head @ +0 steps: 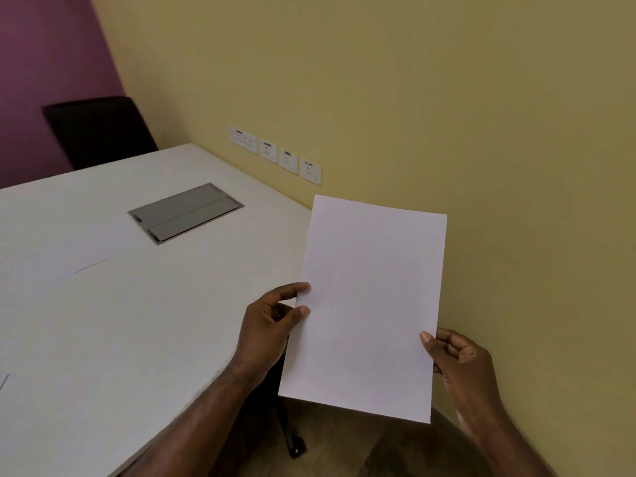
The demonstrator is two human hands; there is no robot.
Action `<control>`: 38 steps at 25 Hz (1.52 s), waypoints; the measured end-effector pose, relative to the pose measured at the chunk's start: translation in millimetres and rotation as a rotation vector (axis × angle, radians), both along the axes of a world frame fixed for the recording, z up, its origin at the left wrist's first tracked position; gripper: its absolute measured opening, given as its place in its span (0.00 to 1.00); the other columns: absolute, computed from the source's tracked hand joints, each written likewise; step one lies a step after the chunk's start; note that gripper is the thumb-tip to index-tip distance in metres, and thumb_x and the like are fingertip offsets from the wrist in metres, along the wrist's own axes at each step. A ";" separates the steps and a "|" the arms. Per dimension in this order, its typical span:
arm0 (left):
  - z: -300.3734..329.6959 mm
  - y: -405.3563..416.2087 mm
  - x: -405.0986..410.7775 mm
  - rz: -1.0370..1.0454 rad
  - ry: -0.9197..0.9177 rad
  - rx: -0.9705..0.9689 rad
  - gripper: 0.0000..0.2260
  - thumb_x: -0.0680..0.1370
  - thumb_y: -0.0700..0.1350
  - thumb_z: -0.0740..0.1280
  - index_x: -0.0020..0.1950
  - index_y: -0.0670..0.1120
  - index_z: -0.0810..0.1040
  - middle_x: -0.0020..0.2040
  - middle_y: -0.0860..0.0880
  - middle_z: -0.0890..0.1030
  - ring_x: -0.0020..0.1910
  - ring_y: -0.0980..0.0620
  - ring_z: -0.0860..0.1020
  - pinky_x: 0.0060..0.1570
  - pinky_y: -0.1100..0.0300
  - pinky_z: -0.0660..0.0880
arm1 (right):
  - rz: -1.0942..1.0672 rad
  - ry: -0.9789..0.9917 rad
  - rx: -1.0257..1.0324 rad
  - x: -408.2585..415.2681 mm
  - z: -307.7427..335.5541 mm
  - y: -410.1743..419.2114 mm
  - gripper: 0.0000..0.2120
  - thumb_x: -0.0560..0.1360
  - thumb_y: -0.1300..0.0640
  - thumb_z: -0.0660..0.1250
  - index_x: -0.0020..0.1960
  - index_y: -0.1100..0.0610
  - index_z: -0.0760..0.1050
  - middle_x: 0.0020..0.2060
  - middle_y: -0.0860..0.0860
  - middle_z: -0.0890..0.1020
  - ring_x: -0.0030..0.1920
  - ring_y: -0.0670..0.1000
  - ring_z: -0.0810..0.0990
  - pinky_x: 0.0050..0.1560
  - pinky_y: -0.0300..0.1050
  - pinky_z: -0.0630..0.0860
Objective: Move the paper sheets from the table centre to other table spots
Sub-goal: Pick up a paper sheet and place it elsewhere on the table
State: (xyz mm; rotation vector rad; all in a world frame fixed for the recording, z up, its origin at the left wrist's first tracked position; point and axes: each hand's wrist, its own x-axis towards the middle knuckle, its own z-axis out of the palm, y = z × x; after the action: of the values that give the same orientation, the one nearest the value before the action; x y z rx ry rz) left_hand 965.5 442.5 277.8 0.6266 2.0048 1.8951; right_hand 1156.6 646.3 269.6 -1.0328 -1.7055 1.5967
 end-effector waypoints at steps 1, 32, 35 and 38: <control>-1.3 6.1 -10.7 0.045 -0.015 0.000 0.14 0.75 0.43 0.71 0.55 0.61 0.81 0.40 0.49 0.85 0.41 0.50 0.84 0.43 0.55 0.82 | 0.042 0.005 -0.005 -18.8 -2.5 13.8 0.11 0.73 0.59 0.71 0.55 0.61 0.81 0.46 0.53 0.87 0.47 0.54 0.85 0.50 0.49 0.81; -156.4 84.2 -286.7 0.777 -0.213 -0.498 0.29 0.69 0.36 0.74 0.68 0.52 0.73 0.61 0.52 0.75 0.38 0.53 0.78 0.36 0.70 0.73 | 1.025 -0.282 0.430 -524.0 -159.3 132.2 0.29 0.73 0.61 0.71 0.71 0.51 0.67 0.40 0.54 0.81 0.42 0.50 0.77 0.47 0.39 0.70; -192.9 80.0 -307.9 0.765 -0.167 -0.605 0.30 0.68 0.35 0.75 0.67 0.49 0.73 0.63 0.49 0.74 0.37 0.52 0.77 0.36 0.73 0.72 | 1.083 -0.335 0.499 -543.8 -197.9 128.1 0.20 0.73 0.63 0.71 0.63 0.55 0.77 0.39 0.50 0.77 0.41 0.49 0.75 0.50 0.42 0.74; -224.3 75.1 -320.1 0.722 -0.108 -0.669 0.30 0.67 0.33 0.75 0.68 0.45 0.72 0.67 0.46 0.73 0.40 0.51 0.75 0.37 0.75 0.71 | 1.115 -0.392 0.532 -556.7 -227.3 125.1 0.17 0.73 0.63 0.71 0.61 0.57 0.78 0.42 0.50 0.78 0.43 0.49 0.76 0.49 0.36 0.68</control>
State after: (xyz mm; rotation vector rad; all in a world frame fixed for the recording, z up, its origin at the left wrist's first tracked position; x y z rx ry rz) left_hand 645.4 517.6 53.5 -0.4178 2.7905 1.3158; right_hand 599.9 771.3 42.4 -0.0475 -3.0638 1.3382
